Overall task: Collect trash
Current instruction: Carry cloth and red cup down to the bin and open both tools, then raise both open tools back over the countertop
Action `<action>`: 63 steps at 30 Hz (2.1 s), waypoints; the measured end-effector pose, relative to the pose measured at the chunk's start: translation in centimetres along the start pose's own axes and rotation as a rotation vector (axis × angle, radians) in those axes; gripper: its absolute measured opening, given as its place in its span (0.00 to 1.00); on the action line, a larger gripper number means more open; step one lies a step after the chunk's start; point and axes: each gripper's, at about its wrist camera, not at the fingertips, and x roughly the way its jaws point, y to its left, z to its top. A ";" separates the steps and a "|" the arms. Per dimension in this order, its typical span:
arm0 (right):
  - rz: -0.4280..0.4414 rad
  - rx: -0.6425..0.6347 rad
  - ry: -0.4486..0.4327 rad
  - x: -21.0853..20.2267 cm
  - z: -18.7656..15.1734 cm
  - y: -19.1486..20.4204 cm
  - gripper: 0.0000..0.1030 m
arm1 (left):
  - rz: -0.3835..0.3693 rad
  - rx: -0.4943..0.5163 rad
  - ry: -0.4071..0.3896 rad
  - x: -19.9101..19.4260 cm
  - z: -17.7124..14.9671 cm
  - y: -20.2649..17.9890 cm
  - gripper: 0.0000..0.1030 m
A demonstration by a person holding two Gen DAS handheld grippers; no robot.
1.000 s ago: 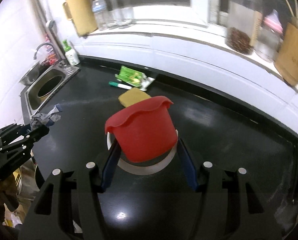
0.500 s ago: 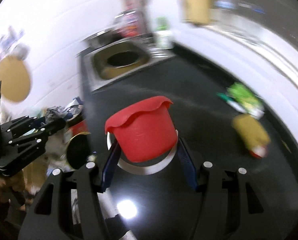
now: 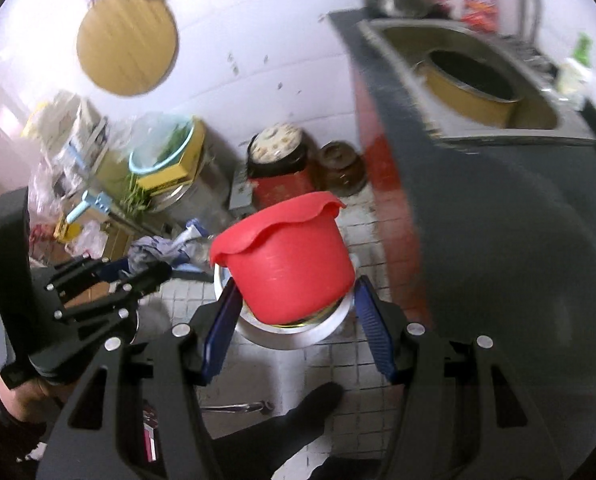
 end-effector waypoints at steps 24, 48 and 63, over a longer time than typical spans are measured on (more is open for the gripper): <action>-0.018 -0.025 0.151 13.7 4.9 1.5 0.76 | -0.019 -0.056 0.083 10.3 0.8 4.6 0.71; -0.324 0.291 -0.208 -17.4 -9.5 -11.5 0.82 | -0.262 0.365 -0.055 -3.7 1.6 -17.8 0.87; -0.628 0.661 -0.374 -37.0 -31.4 -21.2 0.83 | -0.598 0.829 -0.149 -12.4 -3.1 -42.5 0.87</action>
